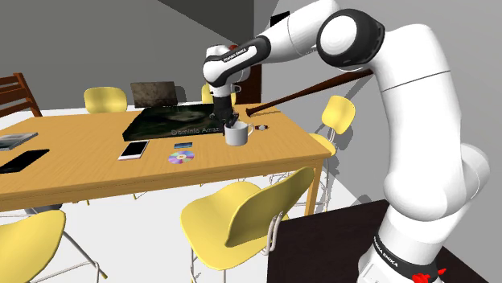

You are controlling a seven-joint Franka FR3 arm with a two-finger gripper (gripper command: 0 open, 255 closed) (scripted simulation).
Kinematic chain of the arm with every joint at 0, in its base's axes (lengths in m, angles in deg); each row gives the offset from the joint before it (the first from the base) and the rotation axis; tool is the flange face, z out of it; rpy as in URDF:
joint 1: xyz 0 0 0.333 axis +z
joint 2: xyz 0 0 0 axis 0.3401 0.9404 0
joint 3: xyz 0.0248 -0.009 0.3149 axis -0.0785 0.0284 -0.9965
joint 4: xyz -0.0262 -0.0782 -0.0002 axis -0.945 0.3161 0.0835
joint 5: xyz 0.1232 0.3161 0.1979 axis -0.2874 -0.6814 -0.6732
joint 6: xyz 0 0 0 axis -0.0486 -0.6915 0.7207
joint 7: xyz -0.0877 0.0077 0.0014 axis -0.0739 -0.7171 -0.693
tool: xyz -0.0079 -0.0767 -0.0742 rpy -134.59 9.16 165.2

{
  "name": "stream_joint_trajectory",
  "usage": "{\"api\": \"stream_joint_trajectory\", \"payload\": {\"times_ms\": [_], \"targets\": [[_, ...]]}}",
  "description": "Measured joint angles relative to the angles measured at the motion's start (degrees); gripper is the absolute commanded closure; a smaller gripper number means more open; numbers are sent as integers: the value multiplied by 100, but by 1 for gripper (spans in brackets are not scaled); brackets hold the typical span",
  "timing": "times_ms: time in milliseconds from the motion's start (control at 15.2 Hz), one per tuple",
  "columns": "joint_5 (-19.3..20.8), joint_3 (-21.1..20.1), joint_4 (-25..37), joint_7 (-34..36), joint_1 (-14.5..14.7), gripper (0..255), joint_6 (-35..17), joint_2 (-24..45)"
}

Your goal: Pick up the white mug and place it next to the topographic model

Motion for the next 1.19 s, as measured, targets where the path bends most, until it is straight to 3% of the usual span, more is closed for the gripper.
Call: {"api": "stream_joint_trajectory", "payload": {"times_ms": [1188], "targets": [[-89, -56, 1148, -106, 80, 255, 1288, -160]]}}
